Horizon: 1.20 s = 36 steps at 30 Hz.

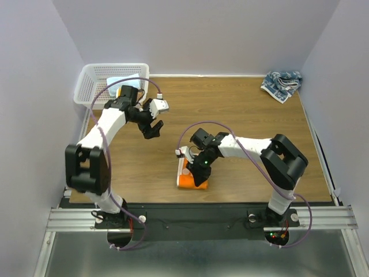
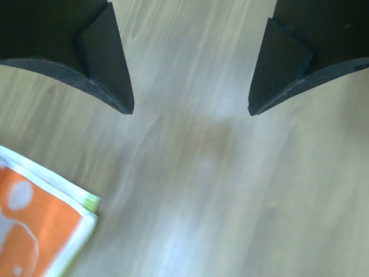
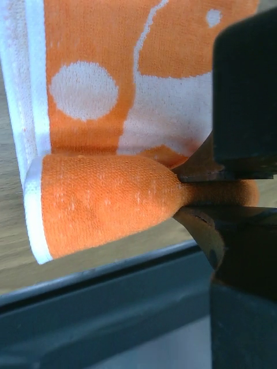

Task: Roll the towels
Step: Roll the towel

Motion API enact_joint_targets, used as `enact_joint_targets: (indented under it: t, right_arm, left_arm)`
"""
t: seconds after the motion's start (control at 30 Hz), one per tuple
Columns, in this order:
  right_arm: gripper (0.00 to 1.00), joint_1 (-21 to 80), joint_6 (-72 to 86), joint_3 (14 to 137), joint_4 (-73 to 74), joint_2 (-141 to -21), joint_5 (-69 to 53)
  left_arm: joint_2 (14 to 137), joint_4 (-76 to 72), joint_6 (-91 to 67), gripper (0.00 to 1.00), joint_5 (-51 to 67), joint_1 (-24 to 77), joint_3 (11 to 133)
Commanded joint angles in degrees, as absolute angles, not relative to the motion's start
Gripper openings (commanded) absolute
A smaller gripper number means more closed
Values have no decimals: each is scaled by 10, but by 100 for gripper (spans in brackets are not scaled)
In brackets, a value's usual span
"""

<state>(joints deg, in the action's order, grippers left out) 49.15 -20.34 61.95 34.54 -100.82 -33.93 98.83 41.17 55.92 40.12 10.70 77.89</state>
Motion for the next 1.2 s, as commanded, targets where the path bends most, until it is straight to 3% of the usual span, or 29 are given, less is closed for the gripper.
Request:
enact_joint_targets:
  t: [0.0,0.17,0.27,0.37,0.6,0.67,0.93,1.17]
  right_arm:
    - [1,460,-189,653,411,-1058,-453]
    - [1,396,-212,689,457,-1128,-564]
    - [1,375,-253,724,506,-1181,-598]
    - [1,363,-272,751,540,-1222,-625]
    - [1,341,-288,793,577,-1291,-653]
    - [2,332,-301,802,597,-1311,-659]
    - [4,315,-351,838,655,-1359,-683]
    - [8,308,-359,854,667,-1368,-682]
  left_arm:
    - [847,233,485,94,340,107,696]
    - [682,154,509,99,320,114,588]
    - [620,95,470,99,235,142,530]
    - [603,167,482,99,296,152,533]
    - [564,222,555,99,186,398,433]
    - [562,204,561,98,137,481,394]
    - [620,90,556,98,64,617,344]
    - [745,3,555,81,25,661,351]
